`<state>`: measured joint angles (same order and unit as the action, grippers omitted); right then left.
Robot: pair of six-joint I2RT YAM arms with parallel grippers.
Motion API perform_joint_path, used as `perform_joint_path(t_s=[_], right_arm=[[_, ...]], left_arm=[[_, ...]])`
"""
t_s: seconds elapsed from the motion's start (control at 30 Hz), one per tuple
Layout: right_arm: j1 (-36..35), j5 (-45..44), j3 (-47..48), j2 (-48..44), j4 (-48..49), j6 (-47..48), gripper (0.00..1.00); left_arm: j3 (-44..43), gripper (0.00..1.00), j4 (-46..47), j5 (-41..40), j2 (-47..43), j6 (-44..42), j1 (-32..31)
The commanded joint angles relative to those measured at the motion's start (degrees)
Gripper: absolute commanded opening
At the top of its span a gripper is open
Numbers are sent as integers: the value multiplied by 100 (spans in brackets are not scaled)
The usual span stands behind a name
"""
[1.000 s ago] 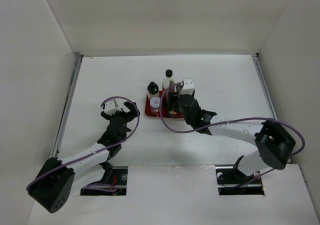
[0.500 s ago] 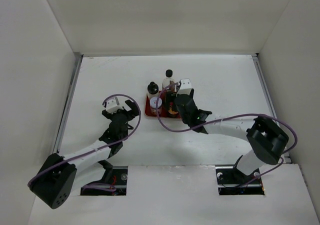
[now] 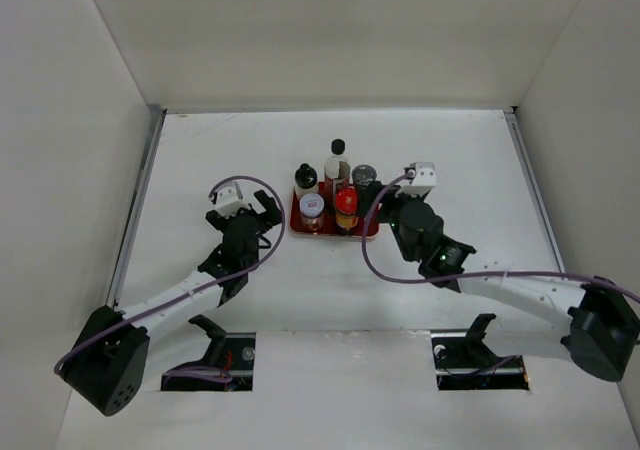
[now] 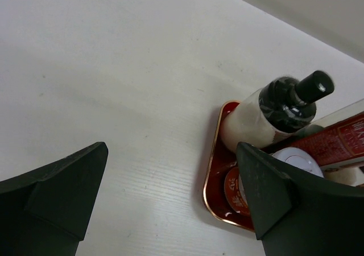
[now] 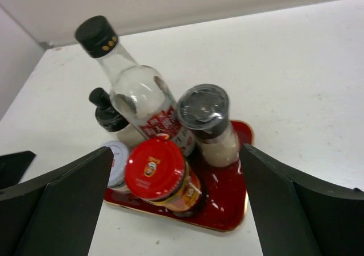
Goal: Organize the condiment bottles
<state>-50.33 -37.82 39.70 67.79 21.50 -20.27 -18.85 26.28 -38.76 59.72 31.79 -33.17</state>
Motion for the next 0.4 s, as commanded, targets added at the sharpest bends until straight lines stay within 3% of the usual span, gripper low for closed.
perform_joint_path(t_s=[0.0, 0.23, 0.37], right_arm=[[27, -436, -444, -493, 241, -223, 100], [589, -595, -1438, -1241, 241, -828, 100], [599, -446, -1518, -1268, 232, -979, 100]], left_arm=[[-584, 100, -482, -17, -286, -15, -80], [-1278, 100, -1335, -201, -146, 3, -607], [-1673, 100, -1687, -430, 145, -24, -651]])
